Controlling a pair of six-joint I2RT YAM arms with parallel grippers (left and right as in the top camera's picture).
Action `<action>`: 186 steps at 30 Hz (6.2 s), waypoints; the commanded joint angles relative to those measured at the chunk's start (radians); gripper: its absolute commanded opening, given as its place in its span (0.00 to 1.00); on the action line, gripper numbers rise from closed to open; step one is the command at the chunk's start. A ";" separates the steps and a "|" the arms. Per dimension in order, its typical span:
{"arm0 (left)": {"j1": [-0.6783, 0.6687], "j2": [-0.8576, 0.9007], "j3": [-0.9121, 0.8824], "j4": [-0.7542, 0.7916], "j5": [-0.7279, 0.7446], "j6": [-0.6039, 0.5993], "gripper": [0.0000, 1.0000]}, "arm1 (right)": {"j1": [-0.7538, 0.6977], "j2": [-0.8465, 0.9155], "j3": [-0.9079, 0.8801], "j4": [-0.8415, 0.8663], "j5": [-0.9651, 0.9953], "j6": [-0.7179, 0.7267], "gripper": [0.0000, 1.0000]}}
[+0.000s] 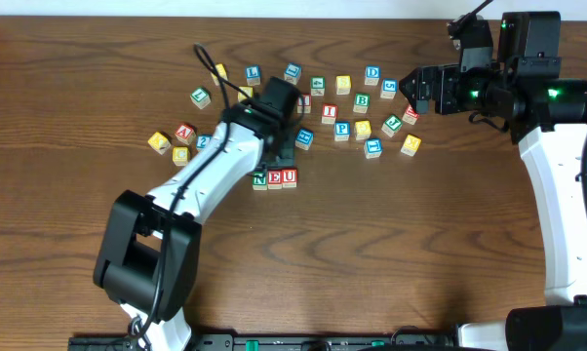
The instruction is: Spell out NEURIPS
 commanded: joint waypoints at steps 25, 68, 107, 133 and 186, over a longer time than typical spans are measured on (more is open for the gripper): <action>-0.158 0.064 0.017 0.117 -0.008 -0.259 0.08 | -0.004 0.003 -0.003 -0.001 -0.008 -0.012 0.99; -0.159 0.138 0.001 0.102 -0.033 -0.330 0.07 | -0.004 0.003 -0.003 -0.001 -0.008 -0.012 0.99; -0.159 0.138 0.001 0.022 -0.102 -0.380 0.08 | -0.004 0.003 -0.003 -0.001 -0.008 -0.012 0.99; -0.159 0.138 0.001 -0.052 -0.100 -0.380 0.07 | -0.004 0.003 -0.003 -0.001 -0.008 -0.011 0.99; -0.024 -0.176 0.062 -0.133 -0.126 -0.170 0.09 | -0.004 0.003 -0.003 -0.001 -0.008 -0.012 0.99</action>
